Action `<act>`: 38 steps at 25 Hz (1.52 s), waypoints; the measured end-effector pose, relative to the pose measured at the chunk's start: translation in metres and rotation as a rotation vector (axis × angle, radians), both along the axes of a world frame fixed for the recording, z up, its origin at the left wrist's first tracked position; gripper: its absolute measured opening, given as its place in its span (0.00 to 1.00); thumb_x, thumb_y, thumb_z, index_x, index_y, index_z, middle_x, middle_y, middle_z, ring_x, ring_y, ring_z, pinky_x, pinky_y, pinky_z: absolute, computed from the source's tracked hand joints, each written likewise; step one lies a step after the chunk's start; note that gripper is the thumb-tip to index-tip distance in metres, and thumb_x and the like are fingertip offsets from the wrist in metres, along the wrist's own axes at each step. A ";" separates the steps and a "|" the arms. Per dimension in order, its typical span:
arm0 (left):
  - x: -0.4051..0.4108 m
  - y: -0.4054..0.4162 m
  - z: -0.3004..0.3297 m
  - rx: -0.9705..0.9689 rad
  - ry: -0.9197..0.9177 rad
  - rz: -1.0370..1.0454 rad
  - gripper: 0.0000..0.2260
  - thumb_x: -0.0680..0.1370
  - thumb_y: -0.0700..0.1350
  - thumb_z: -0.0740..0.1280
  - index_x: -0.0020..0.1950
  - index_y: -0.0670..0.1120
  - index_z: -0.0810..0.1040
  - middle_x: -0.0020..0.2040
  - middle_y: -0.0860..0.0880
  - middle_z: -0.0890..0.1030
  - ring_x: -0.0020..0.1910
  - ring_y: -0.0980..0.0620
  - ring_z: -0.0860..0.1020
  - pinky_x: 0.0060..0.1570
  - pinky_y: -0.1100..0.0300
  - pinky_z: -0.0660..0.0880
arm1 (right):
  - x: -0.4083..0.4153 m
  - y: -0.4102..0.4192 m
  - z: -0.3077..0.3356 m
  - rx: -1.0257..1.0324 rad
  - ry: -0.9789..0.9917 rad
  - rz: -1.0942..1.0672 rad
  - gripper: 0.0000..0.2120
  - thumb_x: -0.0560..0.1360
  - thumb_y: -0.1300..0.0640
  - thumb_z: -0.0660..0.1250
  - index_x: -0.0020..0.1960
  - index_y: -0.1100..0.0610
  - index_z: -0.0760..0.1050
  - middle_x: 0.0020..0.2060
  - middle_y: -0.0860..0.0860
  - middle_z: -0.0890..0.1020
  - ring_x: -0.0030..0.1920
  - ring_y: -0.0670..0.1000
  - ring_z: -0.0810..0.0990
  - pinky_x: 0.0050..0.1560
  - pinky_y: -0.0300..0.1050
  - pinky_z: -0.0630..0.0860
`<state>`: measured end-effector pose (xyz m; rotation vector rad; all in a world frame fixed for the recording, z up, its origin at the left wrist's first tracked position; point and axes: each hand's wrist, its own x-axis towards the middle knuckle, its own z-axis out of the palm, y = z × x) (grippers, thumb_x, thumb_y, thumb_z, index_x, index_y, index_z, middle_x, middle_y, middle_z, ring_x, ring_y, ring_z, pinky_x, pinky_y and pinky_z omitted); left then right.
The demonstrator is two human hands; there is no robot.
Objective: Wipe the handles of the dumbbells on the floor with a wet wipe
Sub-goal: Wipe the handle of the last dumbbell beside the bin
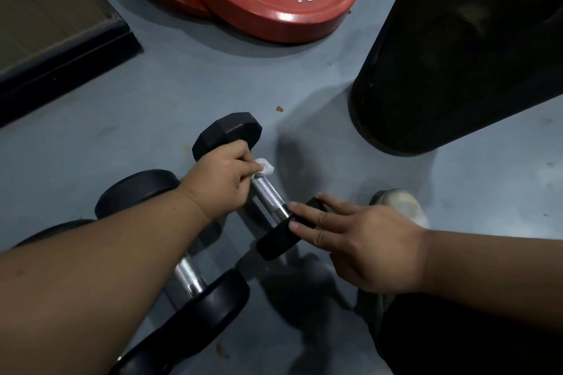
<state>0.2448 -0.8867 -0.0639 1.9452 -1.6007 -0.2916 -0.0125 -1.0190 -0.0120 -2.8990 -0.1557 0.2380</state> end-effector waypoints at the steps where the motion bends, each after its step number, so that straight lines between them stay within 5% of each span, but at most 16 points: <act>1: -0.002 0.002 0.000 0.011 -0.003 0.007 0.16 0.77 0.45 0.59 0.49 0.42 0.86 0.40 0.48 0.78 0.39 0.50 0.79 0.48 0.66 0.74 | 0.003 0.003 0.000 -0.027 -0.002 0.028 0.35 0.70 0.51 0.65 0.78 0.48 0.66 0.78 0.47 0.65 0.71 0.61 0.74 0.48 0.46 0.83; 4: -0.007 0.005 0.001 0.052 -0.014 -0.013 0.10 0.76 0.42 0.65 0.48 0.43 0.87 0.40 0.49 0.78 0.40 0.50 0.79 0.50 0.71 0.70 | 0.009 0.007 0.003 -0.124 -0.001 0.061 0.37 0.67 0.48 0.72 0.76 0.45 0.69 0.77 0.45 0.67 0.69 0.60 0.76 0.47 0.40 0.81; 7: -0.010 0.007 0.004 0.113 -0.009 -0.061 0.08 0.73 0.38 0.70 0.49 0.45 0.87 0.44 0.51 0.80 0.42 0.49 0.81 0.51 0.62 0.78 | 0.009 0.007 0.001 -0.094 -0.006 0.058 0.37 0.69 0.50 0.68 0.77 0.45 0.66 0.78 0.45 0.64 0.71 0.60 0.73 0.45 0.42 0.82; 15: -0.043 0.019 0.004 0.149 -0.038 -0.313 0.07 0.72 0.41 0.65 0.42 0.43 0.83 0.40 0.47 0.76 0.38 0.47 0.77 0.37 0.53 0.78 | 0.010 0.006 -0.004 -0.079 -0.045 0.062 0.36 0.67 0.53 0.69 0.76 0.46 0.70 0.78 0.46 0.65 0.70 0.60 0.75 0.44 0.42 0.82; 20: -0.023 0.015 -0.001 0.100 -0.101 -0.209 0.11 0.72 0.37 0.70 0.51 0.46 0.86 0.42 0.49 0.76 0.42 0.48 0.76 0.45 0.57 0.77 | 0.011 0.005 -0.004 -0.078 -0.072 0.062 0.35 0.69 0.52 0.65 0.76 0.45 0.69 0.78 0.45 0.65 0.71 0.59 0.74 0.46 0.42 0.82; 26: 0.000 0.003 0.003 0.095 -0.147 0.043 0.09 0.71 0.34 0.71 0.47 0.44 0.86 0.38 0.46 0.76 0.38 0.44 0.77 0.41 0.57 0.77 | 0.006 0.002 -0.005 -0.045 -0.057 0.070 0.33 0.71 0.51 0.55 0.77 0.44 0.66 0.79 0.42 0.62 0.73 0.59 0.71 0.49 0.41 0.81; 31: -0.012 0.002 0.003 0.169 -0.172 0.003 0.09 0.68 0.33 0.74 0.45 0.43 0.86 0.39 0.46 0.75 0.37 0.44 0.76 0.38 0.51 0.79 | 0.006 0.002 -0.004 -0.055 -0.053 0.071 0.33 0.71 0.51 0.56 0.77 0.44 0.67 0.78 0.42 0.64 0.72 0.57 0.73 0.48 0.38 0.80; 38: -0.023 -0.008 0.034 0.582 -0.201 -0.188 0.12 0.79 0.41 0.64 0.59 0.50 0.82 0.57 0.50 0.73 0.55 0.48 0.77 0.56 0.53 0.75 | 0.009 -0.005 0.001 -0.024 -0.083 0.099 0.32 0.71 0.54 0.58 0.76 0.46 0.69 0.78 0.44 0.66 0.69 0.54 0.76 0.49 0.39 0.80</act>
